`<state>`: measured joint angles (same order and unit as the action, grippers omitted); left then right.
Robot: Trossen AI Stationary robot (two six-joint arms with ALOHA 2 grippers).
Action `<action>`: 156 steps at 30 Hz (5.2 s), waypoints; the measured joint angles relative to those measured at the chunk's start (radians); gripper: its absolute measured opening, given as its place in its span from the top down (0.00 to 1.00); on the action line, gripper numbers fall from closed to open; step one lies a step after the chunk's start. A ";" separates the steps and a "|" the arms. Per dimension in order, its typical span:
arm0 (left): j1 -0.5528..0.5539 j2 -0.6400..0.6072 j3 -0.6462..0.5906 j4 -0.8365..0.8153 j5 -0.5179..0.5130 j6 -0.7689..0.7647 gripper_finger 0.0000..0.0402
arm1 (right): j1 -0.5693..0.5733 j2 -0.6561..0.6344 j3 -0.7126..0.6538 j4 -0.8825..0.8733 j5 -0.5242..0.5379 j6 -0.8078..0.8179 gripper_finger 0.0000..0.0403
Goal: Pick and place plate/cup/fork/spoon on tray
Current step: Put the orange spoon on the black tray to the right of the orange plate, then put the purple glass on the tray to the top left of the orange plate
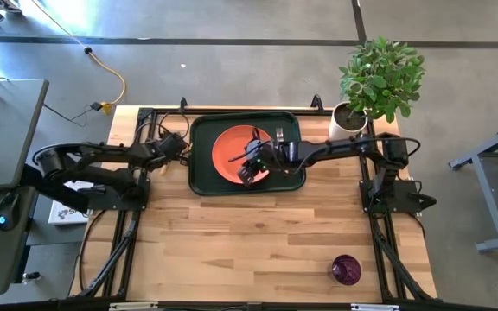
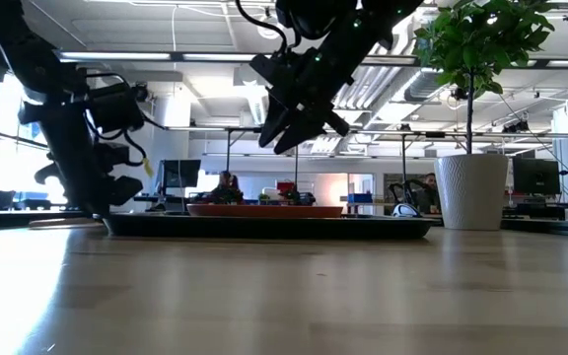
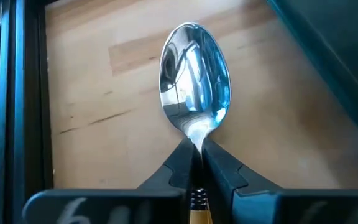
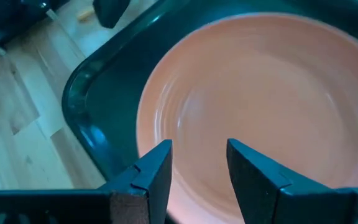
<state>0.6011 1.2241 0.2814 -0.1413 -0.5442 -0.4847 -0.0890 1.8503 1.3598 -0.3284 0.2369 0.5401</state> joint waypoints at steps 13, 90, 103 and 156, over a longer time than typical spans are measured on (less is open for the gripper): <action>-0.223 -0.381 0.003 -0.011 -0.011 0.093 0.96 | -0.011 -0.047 0.000 0.124 0.020 0.008 0.64; -0.891 0.355 0.319 0.843 -0.429 0.749 0.96 | 0.042 -0.080 0.000 -0.008 -0.041 -0.095 1.00; -0.945 0.319 0.317 0.818 -0.645 0.848 0.96 | -0.222 -0.201 -0.006 -0.557 -0.008 -0.024 1.00; -0.821 0.129 0.295 0.348 -0.365 0.434 1.00 | -0.164 -0.530 -0.458 -0.183 -0.068 -0.055 0.73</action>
<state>-0.2195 1.3533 0.5762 0.2070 -0.9090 -0.0509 -0.2527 1.3207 0.9020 -0.5114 0.1690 0.4854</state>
